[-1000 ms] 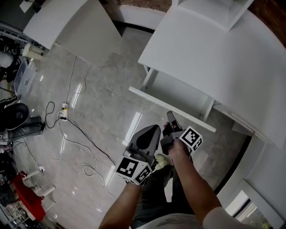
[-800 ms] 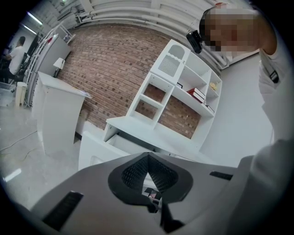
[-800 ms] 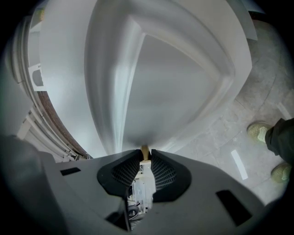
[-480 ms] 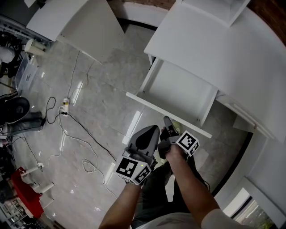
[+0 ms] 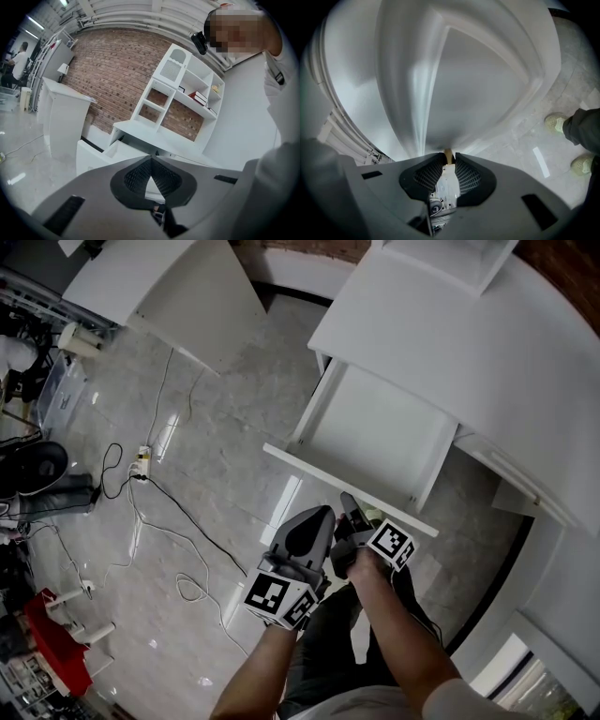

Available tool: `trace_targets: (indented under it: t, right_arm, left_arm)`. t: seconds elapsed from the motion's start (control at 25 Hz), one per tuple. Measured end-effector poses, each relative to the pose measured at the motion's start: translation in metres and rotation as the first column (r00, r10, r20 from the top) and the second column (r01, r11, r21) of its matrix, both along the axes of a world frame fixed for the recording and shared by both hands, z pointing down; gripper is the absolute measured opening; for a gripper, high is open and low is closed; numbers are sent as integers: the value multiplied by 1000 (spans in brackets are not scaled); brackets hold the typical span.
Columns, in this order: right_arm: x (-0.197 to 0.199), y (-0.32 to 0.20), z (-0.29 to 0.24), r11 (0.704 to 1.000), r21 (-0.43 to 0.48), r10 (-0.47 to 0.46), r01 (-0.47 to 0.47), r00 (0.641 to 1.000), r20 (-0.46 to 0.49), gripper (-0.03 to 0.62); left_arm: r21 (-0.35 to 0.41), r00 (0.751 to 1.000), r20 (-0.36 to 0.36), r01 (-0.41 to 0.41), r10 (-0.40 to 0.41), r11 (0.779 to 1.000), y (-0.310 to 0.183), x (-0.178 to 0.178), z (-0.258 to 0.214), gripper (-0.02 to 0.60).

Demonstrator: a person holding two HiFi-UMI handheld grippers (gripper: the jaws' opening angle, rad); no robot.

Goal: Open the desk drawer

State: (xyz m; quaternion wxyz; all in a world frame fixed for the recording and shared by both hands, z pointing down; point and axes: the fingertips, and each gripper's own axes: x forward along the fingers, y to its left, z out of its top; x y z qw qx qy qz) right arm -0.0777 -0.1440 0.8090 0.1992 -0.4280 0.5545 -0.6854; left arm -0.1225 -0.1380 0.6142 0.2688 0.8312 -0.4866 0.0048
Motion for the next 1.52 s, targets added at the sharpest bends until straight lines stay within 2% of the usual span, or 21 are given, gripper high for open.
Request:
trace_targets:
  t: [0.24, 0.44, 0.56, 0.72, 0.96, 1.24, 1.52]
  right_arm:
    - [0, 9, 1, 1000, -24, -18, 19, 1000, 19, 78]
    - [-6, 31, -17, 996, -16, -89, 90, 996, 20, 78]
    - [-16, 41, -44, 985, 28, -168, 168, 986, 10, 72]
    - [-22, 40, -96, 956, 129, -261, 263, 965, -27, 55]
    - [-21, 26, -188, 889, 286, -335, 358, 933, -130, 43]
    - [-29, 10, -293, 756, 446, -370, 480, 874, -314, 38]
    - [-25, 3, -374, 653, 539, -355, 532, 844, -403, 34]
  left_arm:
    - [8, 1000, 3, 7, -7, 1000, 4, 0, -2, 12]
    - [15, 1000, 2, 12, -12, 1000, 12, 0, -15, 12]
    - [28, 1000, 4, 8, -8, 1000, 17, 0, -26, 12]
    - [55, 1000, 10, 8, -9, 998, 24, -2, -46, 12]
    - [67, 999, 19, 47, -48, 997, 35, -10, -90, 12]
    - [130, 996, 10, 91, -94, 987, 33, -25, -167, 12]
    - [197, 993, -4, 114, -116, 974, 33, -25, -233, 12]
